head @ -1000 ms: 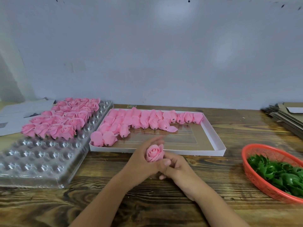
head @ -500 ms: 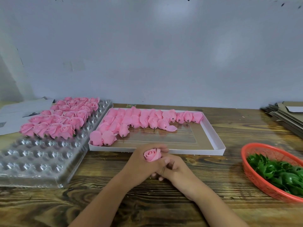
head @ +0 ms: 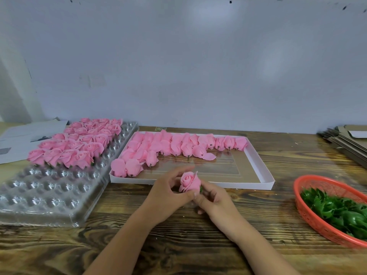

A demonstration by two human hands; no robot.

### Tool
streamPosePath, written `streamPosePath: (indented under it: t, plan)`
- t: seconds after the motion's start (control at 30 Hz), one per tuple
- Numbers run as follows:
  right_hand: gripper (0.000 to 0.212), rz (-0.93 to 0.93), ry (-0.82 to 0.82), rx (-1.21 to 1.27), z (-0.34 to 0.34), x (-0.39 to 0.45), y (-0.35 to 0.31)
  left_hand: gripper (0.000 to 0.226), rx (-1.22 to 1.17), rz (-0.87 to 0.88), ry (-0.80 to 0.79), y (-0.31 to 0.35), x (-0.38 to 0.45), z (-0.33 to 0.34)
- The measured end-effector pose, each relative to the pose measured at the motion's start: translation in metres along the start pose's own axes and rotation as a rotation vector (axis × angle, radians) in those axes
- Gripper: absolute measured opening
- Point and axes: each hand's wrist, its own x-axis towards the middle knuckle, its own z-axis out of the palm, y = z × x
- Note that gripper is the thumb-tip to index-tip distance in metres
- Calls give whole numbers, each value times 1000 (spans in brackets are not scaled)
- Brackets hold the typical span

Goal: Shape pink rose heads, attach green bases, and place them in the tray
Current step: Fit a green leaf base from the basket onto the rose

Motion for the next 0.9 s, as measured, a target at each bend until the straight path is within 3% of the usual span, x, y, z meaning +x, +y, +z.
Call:
streamPosePath:
  t: [0.17,0.37,0.57,0.9]
  plan:
    - [40,-19,10,-80,0,0,2,62,53,12,8,2,-2,1]
    - [48,58,28,-73,-2,0,5,48,0,18,46,-1,-1,1]
    - [24,157,165,191,-4,0,4,41,-97,-2,92,-4,1,1]
    - [23,190,158,285,-7,1,5,40,-73,-3,37,-10,2,-3]
